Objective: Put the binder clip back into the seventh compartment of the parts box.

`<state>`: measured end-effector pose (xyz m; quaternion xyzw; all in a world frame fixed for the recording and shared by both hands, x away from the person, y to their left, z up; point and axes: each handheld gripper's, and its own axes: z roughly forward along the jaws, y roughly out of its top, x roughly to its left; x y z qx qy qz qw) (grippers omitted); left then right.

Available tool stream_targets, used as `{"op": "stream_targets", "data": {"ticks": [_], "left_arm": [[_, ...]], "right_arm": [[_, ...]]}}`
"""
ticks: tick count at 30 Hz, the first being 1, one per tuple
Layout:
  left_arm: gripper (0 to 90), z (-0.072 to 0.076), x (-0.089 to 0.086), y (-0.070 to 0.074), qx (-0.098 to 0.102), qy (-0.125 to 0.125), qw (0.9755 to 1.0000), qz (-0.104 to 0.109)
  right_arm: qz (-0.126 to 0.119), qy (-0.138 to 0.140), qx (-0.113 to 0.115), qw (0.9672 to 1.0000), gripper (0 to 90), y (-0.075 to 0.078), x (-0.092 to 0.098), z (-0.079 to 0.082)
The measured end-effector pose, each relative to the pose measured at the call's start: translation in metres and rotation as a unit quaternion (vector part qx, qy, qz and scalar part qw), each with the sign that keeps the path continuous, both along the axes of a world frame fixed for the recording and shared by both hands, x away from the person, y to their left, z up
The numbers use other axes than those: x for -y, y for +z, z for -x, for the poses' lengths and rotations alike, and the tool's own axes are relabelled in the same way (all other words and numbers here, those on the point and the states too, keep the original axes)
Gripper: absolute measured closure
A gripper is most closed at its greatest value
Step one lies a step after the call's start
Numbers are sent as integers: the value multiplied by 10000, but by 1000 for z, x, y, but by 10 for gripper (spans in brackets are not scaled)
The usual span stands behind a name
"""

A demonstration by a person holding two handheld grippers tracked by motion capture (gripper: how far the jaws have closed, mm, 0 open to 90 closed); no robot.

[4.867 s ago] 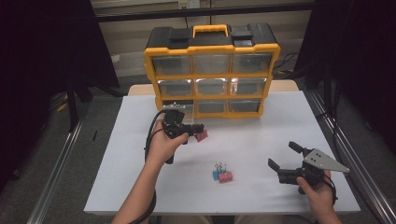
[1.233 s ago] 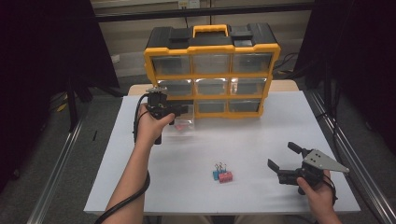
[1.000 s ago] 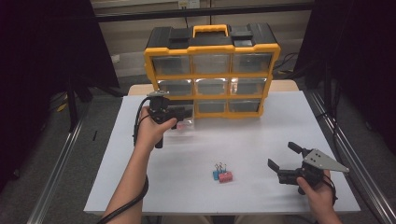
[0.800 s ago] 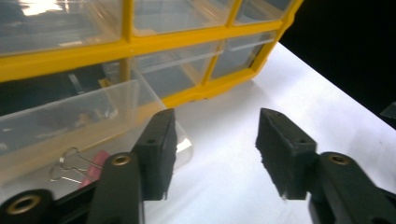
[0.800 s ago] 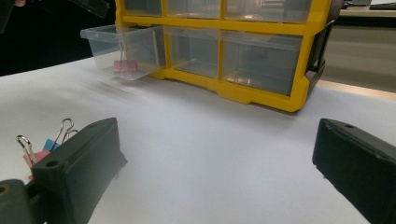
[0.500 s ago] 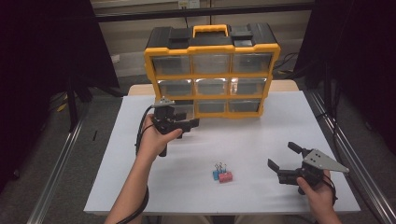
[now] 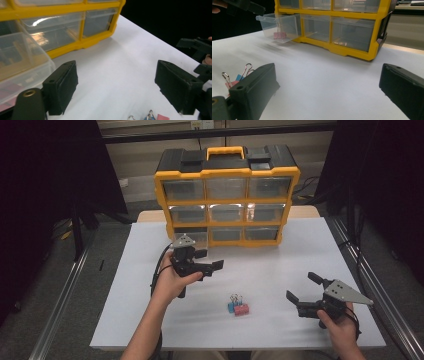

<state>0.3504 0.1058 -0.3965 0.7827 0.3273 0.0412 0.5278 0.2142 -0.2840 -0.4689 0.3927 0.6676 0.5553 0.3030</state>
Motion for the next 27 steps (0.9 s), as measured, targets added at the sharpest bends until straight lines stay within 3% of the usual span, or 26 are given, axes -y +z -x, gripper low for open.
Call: {"op": "stream_targets", "data": {"ticks": [15,27], "left_arm": [[143,19,12,-18,2,-354,9994,26],[128,28,17,-32,4,-463,9989,16]], "right_arm": [[7,-5,-6,10000,10,0,0,0],[1,-6,-7,10000,10,0,0,0]]}}
